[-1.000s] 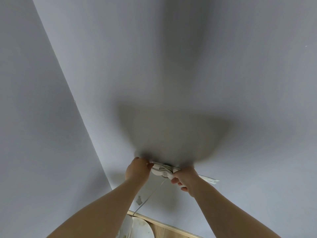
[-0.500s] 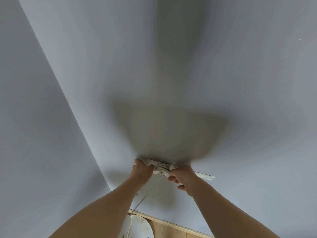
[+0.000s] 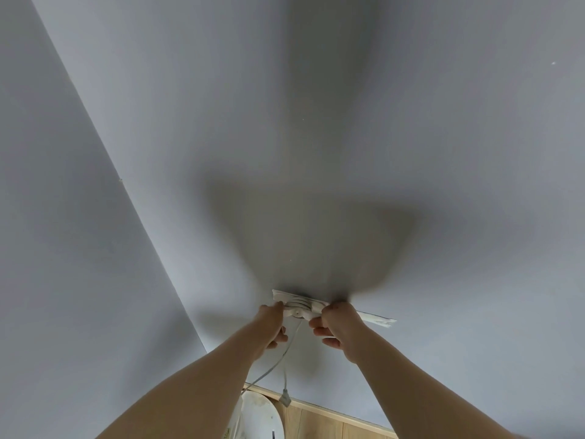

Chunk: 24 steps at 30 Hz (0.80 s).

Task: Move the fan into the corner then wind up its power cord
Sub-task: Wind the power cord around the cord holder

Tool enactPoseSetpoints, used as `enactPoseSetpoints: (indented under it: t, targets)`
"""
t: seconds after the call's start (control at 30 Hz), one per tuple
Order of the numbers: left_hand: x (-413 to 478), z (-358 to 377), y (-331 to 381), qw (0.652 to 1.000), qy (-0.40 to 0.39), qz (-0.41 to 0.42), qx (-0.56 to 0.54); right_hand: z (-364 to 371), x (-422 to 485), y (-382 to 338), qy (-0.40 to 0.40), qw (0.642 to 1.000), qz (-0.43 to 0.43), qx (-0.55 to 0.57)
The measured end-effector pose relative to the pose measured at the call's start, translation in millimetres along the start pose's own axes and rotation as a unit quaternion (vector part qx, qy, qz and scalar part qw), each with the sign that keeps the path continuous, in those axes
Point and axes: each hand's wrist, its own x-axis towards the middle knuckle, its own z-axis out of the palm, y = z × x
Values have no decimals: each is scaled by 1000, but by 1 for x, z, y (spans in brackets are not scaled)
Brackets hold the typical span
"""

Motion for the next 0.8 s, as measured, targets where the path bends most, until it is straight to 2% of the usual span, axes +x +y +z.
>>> enactPoseSetpoints:
  t: [0.1,0.23,0.47,0.63,0.8]
  targets:
    - [-2,2,2,999,24,12,19,-1,0,0,5,1000,7,8]
    - [-4,0,3,1000,9,4,15,-6,-7,0,-12,999,20,-28]
    - [-15,0,8,985,-64,-60,-147,-2,-8,5,-32,997,15,-66]
    - [-17,3,10,962,-82,-76,-250,-1,-15,3,-55,987,-14,-154]
    - [-13,2,9,952,-94,-80,-278,-1,-13,9,-84,980,-28,-176]
